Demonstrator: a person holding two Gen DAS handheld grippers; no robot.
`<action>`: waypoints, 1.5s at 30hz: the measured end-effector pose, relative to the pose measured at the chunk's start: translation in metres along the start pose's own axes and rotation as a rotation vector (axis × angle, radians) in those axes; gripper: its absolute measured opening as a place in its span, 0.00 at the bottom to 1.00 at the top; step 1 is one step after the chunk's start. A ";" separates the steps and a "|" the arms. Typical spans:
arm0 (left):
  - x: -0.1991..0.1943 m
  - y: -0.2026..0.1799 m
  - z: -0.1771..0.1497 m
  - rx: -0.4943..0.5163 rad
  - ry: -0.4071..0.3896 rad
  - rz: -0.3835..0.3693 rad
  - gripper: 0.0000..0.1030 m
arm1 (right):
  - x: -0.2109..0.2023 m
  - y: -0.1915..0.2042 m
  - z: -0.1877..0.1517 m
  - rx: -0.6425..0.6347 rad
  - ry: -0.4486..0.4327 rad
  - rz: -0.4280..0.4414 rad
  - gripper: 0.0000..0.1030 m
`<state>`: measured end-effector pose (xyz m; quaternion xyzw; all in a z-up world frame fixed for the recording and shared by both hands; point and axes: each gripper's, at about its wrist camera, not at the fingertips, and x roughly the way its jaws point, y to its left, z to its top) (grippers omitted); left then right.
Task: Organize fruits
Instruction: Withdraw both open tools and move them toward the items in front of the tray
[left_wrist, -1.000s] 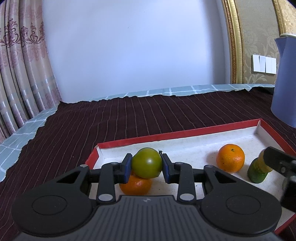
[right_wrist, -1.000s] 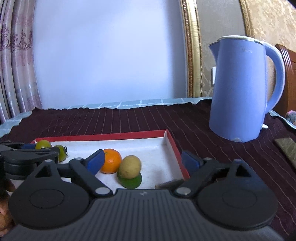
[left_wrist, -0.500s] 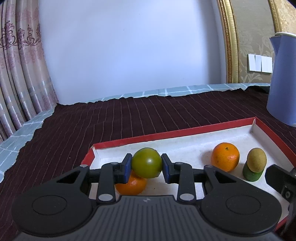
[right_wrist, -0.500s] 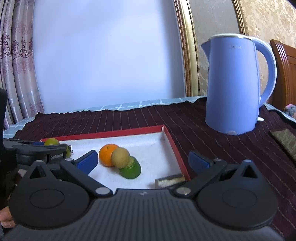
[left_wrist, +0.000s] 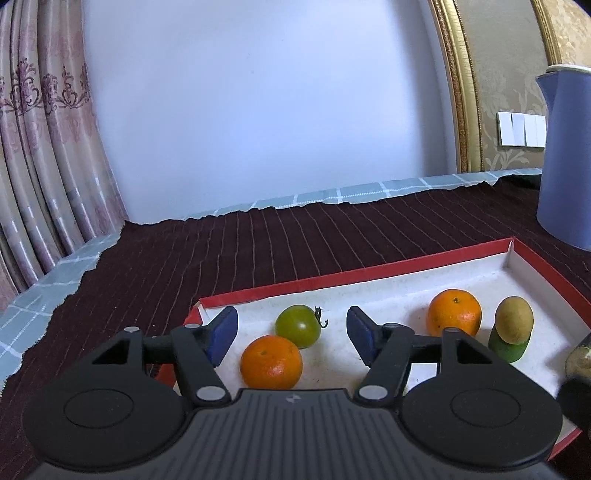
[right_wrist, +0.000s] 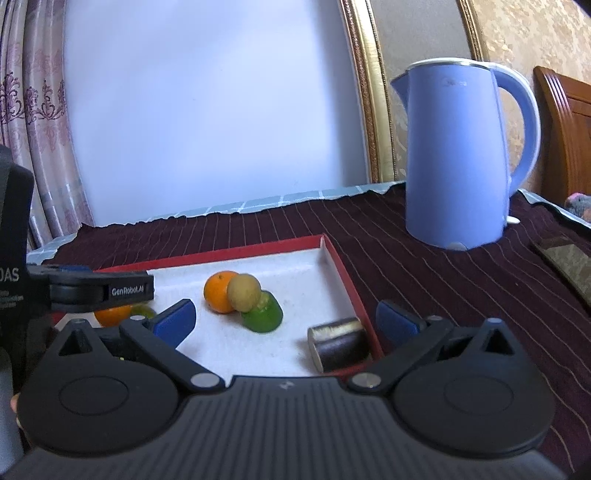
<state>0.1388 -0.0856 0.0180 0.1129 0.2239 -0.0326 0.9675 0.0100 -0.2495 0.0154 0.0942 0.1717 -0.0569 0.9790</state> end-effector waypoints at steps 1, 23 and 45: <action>-0.001 0.001 0.000 -0.002 -0.002 0.003 0.63 | -0.003 -0.001 -0.002 0.006 0.006 0.010 1.00; -0.053 0.033 -0.019 -0.100 -0.016 -0.087 0.64 | -0.052 -0.002 -0.014 -0.197 0.036 -0.128 1.00; -0.106 0.036 -0.068 -0.057 -0.013 -0.169 0.64 | -0.013 0.020 -0.028 -0.248 0.247 0.117 0.35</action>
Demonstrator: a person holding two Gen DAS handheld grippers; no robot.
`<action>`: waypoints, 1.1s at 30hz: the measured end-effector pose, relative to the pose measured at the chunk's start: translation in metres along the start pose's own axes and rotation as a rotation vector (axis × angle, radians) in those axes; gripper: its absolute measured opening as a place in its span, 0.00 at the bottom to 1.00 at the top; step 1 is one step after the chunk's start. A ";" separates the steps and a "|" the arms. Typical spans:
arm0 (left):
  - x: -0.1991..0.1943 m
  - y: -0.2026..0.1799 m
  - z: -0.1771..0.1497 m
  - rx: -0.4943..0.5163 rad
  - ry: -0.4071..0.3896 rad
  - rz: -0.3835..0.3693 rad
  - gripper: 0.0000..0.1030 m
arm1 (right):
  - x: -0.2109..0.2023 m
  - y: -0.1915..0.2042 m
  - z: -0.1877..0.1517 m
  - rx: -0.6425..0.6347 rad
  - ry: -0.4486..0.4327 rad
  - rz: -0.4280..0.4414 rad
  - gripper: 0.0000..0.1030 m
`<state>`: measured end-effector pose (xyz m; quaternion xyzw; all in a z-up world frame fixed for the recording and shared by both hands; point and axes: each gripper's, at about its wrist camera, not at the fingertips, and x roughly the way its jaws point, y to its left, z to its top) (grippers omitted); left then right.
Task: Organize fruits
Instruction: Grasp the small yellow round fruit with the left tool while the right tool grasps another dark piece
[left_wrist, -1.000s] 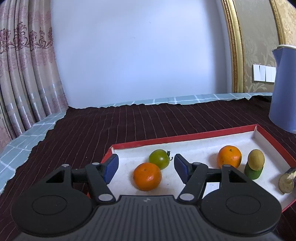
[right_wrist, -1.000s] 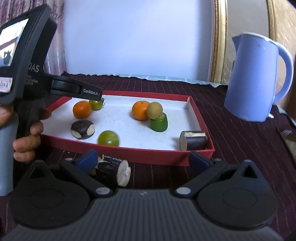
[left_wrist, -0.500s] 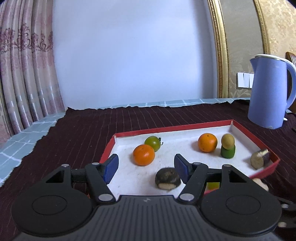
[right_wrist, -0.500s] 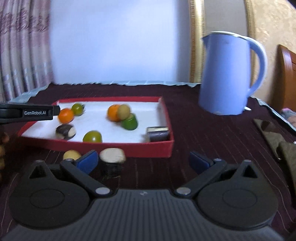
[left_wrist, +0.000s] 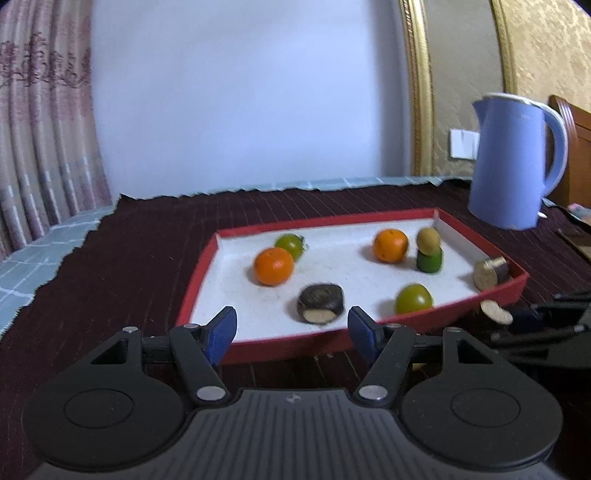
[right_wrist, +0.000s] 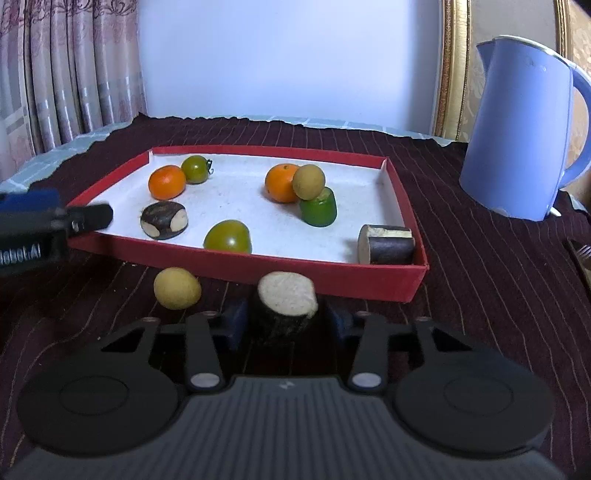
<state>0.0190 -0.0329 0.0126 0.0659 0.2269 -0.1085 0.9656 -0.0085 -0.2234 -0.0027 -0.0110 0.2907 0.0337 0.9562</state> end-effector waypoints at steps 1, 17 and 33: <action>0.000 -0.002 -0.001 0.010 0.007 -0.014 0.64 | -0.001 -0.001 -0.001 0.005 -0.004 -0.004 0.35; 0.014 -0.053 -0.006 0.140 0.100 -0.114 0.64 | -0.012 -0.021 -0.007 0.059 -0.049 -0.082 0.35; 0.031 -0.063 -0.004 0.095 0.182 -0.147 0.28 | -0.009 -0.022 -0.008 0.070 -0.035 -0.091 0.35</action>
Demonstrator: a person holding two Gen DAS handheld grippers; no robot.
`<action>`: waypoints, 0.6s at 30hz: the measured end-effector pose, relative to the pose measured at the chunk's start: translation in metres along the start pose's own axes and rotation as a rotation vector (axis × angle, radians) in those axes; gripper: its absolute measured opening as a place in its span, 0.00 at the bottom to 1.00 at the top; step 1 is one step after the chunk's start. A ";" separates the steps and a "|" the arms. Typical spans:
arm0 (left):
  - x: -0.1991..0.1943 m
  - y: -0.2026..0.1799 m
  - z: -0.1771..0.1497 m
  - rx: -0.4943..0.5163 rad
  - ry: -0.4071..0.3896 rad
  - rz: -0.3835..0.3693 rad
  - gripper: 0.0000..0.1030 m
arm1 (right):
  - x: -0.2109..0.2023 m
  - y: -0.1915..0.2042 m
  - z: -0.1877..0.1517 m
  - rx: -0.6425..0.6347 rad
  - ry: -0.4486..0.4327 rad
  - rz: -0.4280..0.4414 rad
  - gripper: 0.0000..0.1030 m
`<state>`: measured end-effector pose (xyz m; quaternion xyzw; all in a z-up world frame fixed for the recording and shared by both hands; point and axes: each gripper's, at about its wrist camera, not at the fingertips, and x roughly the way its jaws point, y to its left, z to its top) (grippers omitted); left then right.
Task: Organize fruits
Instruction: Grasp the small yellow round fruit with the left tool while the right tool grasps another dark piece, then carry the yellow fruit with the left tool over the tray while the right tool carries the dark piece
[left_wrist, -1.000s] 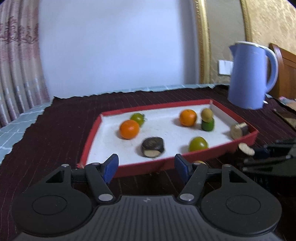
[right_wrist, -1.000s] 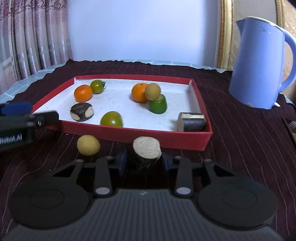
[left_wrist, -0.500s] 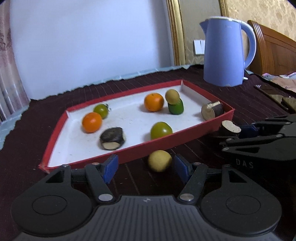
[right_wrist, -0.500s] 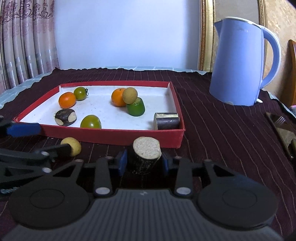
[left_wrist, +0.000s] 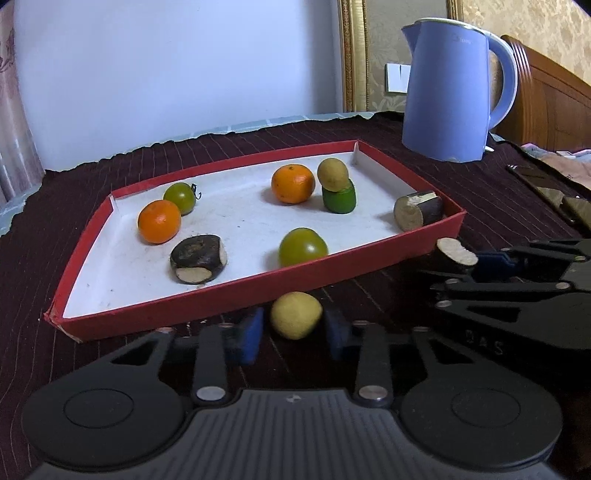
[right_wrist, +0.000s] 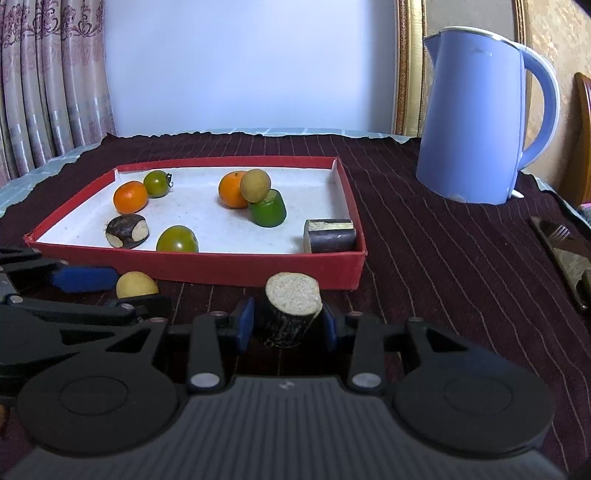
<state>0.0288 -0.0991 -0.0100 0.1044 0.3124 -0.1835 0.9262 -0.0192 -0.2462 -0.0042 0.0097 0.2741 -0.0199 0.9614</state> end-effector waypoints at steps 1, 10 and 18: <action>0.000 -0.003 0.000 0.004 -0.003 0.010 0.28 | 0.000 0.000 0.000 0.003 0.001 0.001 0.35; -0.011 -0.004 -0.004 -0.005 -0.041 0.061 0.28 | 0.000 -0.003 0.000 0.015 -0.003 0.011 0.35; -0.022 -0.003 -0.004 0.010 -0.078 0.100 0.28 | -0.008 0.000 -0.002 0.011 -0.023 0.009 0.32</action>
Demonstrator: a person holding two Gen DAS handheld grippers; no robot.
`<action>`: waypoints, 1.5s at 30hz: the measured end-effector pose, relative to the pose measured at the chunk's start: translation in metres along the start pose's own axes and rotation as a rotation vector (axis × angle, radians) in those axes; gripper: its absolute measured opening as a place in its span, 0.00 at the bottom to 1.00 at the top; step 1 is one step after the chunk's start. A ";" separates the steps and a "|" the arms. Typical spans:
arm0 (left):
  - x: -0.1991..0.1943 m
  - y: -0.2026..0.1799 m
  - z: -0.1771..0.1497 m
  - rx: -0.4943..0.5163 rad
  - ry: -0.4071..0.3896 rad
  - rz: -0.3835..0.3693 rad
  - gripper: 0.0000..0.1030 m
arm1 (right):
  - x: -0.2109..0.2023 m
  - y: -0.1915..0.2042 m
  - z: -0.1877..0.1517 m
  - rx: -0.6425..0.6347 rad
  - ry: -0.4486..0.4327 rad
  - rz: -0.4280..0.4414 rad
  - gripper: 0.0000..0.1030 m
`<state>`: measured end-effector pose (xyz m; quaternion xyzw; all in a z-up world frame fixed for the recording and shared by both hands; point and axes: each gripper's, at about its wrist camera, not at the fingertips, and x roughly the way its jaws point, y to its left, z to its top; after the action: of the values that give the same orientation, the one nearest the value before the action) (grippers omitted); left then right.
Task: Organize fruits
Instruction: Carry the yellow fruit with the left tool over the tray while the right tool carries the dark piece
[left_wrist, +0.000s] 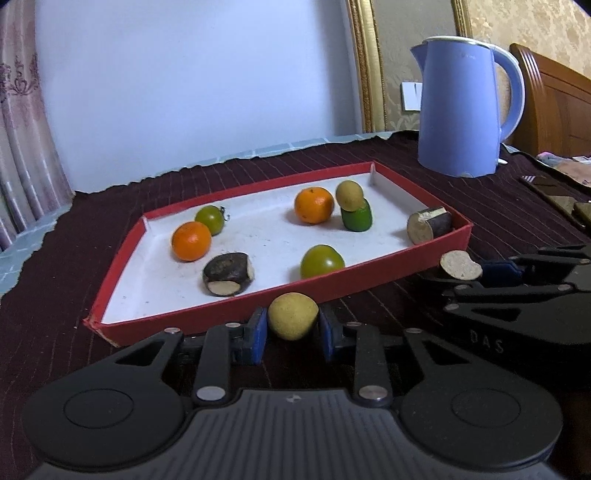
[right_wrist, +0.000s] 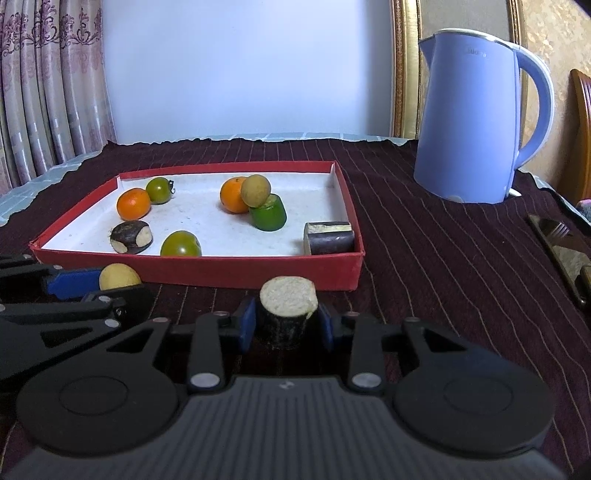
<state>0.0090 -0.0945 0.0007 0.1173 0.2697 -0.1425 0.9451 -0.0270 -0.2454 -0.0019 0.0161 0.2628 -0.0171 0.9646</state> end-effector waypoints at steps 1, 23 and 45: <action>-0.001 0.001 0.000 -0.002 -0.002 0.001 0.28 | -0.001 0.001 0.000 -0.004 -0.001 -0.001 0.32; -0.007 0.025 0.005 -0.047 -0.019 0.049 0.28 | -0.013 0.014 0.003 -0.015 -0.029 0.039 0.30; 0.012 0.030 0.028 -0.037 -0.031 0.108 0.28 | -0.013 0.016 0.027 -0.015 -0.098 0.047 0.30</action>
<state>0.0422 -0.0771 0.0221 0.1118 0.2510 -0.0882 0.9574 -0.0238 -0.2299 0.0283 0.0140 0.2150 0.0068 0.9765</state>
